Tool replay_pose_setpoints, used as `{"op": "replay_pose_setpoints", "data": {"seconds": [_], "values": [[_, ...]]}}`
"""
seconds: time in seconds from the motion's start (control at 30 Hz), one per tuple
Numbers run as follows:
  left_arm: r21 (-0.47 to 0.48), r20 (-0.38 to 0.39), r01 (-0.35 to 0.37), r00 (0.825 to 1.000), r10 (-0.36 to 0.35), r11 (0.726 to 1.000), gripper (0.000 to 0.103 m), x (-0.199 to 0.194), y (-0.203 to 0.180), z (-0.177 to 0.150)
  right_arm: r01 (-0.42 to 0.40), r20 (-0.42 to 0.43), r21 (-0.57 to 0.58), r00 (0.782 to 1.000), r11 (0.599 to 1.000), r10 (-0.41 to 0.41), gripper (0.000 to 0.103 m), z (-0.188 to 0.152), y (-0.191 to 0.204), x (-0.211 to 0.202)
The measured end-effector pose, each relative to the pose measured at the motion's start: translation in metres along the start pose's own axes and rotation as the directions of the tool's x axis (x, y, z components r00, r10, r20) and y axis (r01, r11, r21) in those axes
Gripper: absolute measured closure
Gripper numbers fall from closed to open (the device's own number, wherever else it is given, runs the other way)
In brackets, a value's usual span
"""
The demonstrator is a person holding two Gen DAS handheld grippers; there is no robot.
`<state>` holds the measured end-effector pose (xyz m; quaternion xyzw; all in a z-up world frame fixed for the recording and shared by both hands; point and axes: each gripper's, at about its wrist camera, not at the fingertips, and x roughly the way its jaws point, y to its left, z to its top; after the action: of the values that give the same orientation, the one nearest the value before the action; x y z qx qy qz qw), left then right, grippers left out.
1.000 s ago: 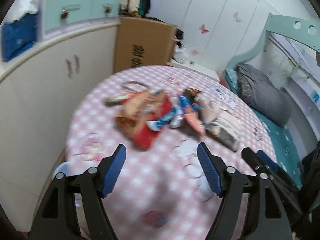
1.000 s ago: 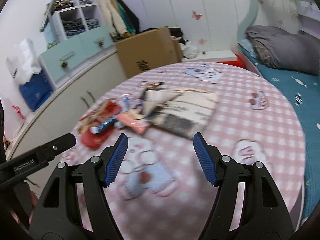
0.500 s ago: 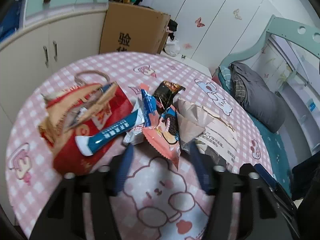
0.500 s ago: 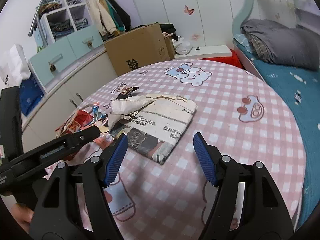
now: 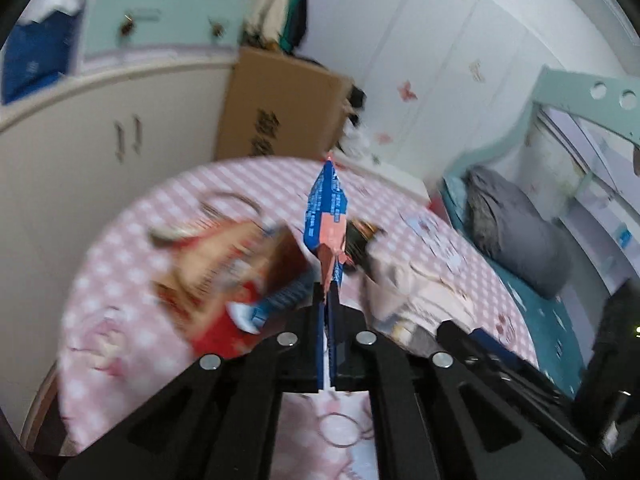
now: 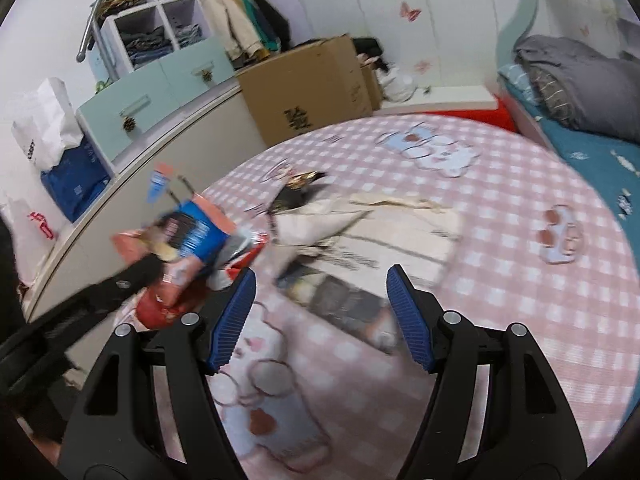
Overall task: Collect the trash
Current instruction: 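Grasp the blue-orange wrapper with the left gripper while the right grasps the newspaper, then carry the wrapper and newspaper to the wastebasket and release them inside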
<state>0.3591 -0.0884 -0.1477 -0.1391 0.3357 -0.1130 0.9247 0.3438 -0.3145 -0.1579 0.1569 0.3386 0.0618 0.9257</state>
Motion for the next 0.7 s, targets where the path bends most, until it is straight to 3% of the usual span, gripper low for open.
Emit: {"op": "replay_pose_setpoints", "data": {"seconds": [0.23,0.3,0.33,0.37,0.53,0.7], "values": [[-0.004,0.061,-0.084,0.995,0.084,0.996,0.102,-0.019,0.018,0.012,0.01,-0.1,-0.007,0.995,1.0,-0.011,0.037,0.014,0.024,0.051],[-0.003,0.06,-0.104,0.993,0.104,0.995,0.101,-0.019,0.021,0.014,0.029,-0.106,-0.009,0.994,1.0,-0.03,0.049,0.019,0.026,0.06],[-0.004,0.056,-0.108,0.993,0.108,0.994,0.101,-0.018,0.024,0.014,0.034,-0.11,-0.004,0.993,0.999,-0.035,0.067,0.021,0.026,0.061],[-0.009,0.054,-0.111,0.992,0.111,0.994,0.101,-0.019,0.027,0.015,0.056,-0.116,-0.011,0.992,0.998,-0.057,0.073,0.021,0.026,0.064],[-0.019,0.039,-0.108,0.993,0.108,0.994,0.101,-0.024,0.039,0.015,0.019,-0.099,0.016,0.995,1.0,-0.018,0.088,0.016,0.021,0.057],[-0.023,0.058,-0.105,0.993,0.106,0.994,0.101,-0.042,0.052,0.016,0.0,0.011,0.003,1.0,1.0,0.0,0.091,0.01,0.036,0.013]]}}
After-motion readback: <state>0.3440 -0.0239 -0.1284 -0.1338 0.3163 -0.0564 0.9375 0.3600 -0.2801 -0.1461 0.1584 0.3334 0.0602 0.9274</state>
